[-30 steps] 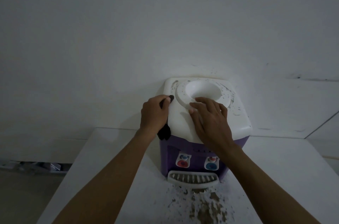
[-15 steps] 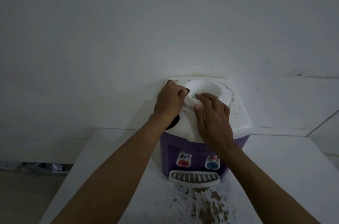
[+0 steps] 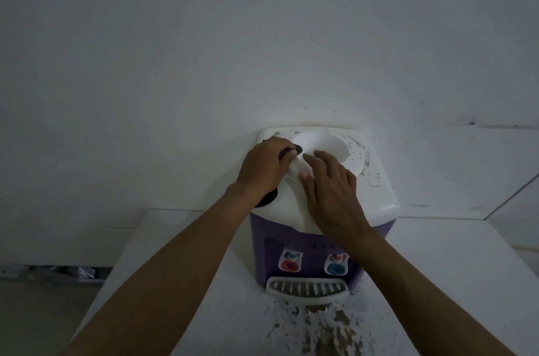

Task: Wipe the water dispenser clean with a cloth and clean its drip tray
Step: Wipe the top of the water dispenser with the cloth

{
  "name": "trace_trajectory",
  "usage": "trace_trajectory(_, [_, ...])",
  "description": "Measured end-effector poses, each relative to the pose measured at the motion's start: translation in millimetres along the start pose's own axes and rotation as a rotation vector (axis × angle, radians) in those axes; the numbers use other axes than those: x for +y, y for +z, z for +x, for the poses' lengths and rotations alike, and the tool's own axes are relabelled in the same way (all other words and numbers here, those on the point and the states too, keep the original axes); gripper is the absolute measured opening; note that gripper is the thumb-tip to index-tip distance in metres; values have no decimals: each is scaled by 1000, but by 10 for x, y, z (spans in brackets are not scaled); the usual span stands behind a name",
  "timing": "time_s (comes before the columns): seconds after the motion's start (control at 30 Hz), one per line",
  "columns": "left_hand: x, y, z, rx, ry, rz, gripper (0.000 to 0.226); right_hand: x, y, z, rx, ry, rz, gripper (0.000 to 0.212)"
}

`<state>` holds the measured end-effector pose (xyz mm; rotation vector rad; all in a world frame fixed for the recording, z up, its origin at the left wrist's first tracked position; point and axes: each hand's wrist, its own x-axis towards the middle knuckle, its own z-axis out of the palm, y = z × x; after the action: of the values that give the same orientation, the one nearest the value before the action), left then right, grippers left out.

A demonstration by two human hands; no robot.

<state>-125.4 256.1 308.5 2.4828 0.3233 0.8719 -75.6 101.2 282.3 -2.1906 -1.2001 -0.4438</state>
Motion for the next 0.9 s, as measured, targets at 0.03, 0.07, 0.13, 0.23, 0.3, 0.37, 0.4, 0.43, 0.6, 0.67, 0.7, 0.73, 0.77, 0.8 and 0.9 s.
trace_trajectory(0.03, [-20, 14, 68, 8, -70, 19, 20, 4, 7, 11, -20, 9, -17, 48])
trace_trajectory(0.07, [-46, 22, 125, 17, -141, 40, 23, 6, 9, 19, -34, 14, -37, 50])
trace_trajectory(0.13, [-112, 19, 191, 31, -265, 83, 27, 12, 9, 20, -48, 11, -64, 52])
trace_trajectory(0.23, [-155, -18, 168, 10, -341, 125, 28, 15, 6, 7, -48, 10, -82, 53])
trace_trajectory(0.3, [-137, -69, 83, -13, -318, 128, 26, 8, 5, 8, -47, 13, -89, 51])
trace_trajectory(0.37, [-113, -137, -48, -17, -285, 130, 24, -1, 7, 13, -47, 19, -82, 51])
trace_trajectory(0.4, [-91, -168, -132, -12, -264, 132, 23, -5, 5, 15, -44, 20, -76, 51])
trace_trajectory(0.43, [-69, -184, -219, -6, -241, 130, 22, -2, 9, 13, -44, 21, -71, 51])
trace_trajectory(0.6, [33, -129, -522, 20, -54, 153, 22, 6, 16, 14, -54, -1, -103, 50])
trace_trajectory(0.67, [1, -94, -486, 34, -32, 142, 22, 7, 13, 17, -60, -11, -108, 51])
trace_trajectory(0.7, [-33, -81, -441, 44, -42, 133, 22, 3, 15, 20, -62, -13, -105, 52])
trace_trajectory(0.73, [-67, -70, -385, 54, -62, 135, 22, 2, 15, 23, -62, -14, -102, 52])
trace_trajectory(0.77, [-106, -62, -319, 57, -91, 148, 23, 4, 16, 23, -61, -13, -98, 53])
trace_trajectory(0.8, [-146, -60, -254, 51, -123, 164, 23, 4, 13, 22, -57, -11, -95, 54])
trace_trajectory(0.9, [-205, -99, -173, 16, -158, 136, 24, 1, -8, 6, -55, -2, -79, 57])
